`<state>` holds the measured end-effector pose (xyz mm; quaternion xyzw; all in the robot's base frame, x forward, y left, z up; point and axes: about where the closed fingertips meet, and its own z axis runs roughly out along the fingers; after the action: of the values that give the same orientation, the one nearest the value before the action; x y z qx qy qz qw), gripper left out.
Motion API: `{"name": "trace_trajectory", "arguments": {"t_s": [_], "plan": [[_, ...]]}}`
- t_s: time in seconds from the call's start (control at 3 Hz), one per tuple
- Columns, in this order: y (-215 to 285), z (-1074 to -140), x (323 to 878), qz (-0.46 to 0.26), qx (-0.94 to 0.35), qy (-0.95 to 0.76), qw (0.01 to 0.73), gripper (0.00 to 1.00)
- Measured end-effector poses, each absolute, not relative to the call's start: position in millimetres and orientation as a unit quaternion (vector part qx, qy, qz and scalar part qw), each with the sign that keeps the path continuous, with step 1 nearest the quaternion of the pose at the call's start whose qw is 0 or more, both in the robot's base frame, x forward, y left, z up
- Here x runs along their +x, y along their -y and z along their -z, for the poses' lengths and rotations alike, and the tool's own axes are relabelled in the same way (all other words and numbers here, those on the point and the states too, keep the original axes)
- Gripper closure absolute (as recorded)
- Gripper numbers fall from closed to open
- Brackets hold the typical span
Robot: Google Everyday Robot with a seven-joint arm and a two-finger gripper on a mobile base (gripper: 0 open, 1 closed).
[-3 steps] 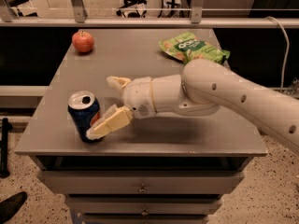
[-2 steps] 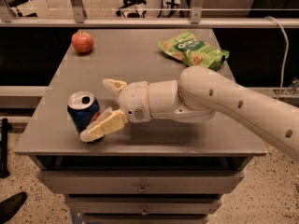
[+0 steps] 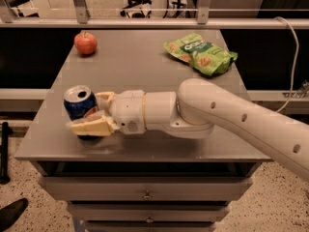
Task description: Move pepsi can near apple
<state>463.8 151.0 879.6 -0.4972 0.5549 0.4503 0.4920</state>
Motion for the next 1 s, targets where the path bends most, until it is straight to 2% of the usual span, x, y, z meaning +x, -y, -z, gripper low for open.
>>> {"name": "trace_trajectory", "arguments": {"t_s": [0.33, 0.67, 1.0], "plan": [[-140, -900, 460, -0.427, -0.497, -0.551, 0.517, 0.80], [-85, -932, 472, -0.368, -0.494, -0.560, 0.554, 1.00], [-66, -941, 477, -0.351, -0.489, -0.565, 0.565, 1.00]]}}
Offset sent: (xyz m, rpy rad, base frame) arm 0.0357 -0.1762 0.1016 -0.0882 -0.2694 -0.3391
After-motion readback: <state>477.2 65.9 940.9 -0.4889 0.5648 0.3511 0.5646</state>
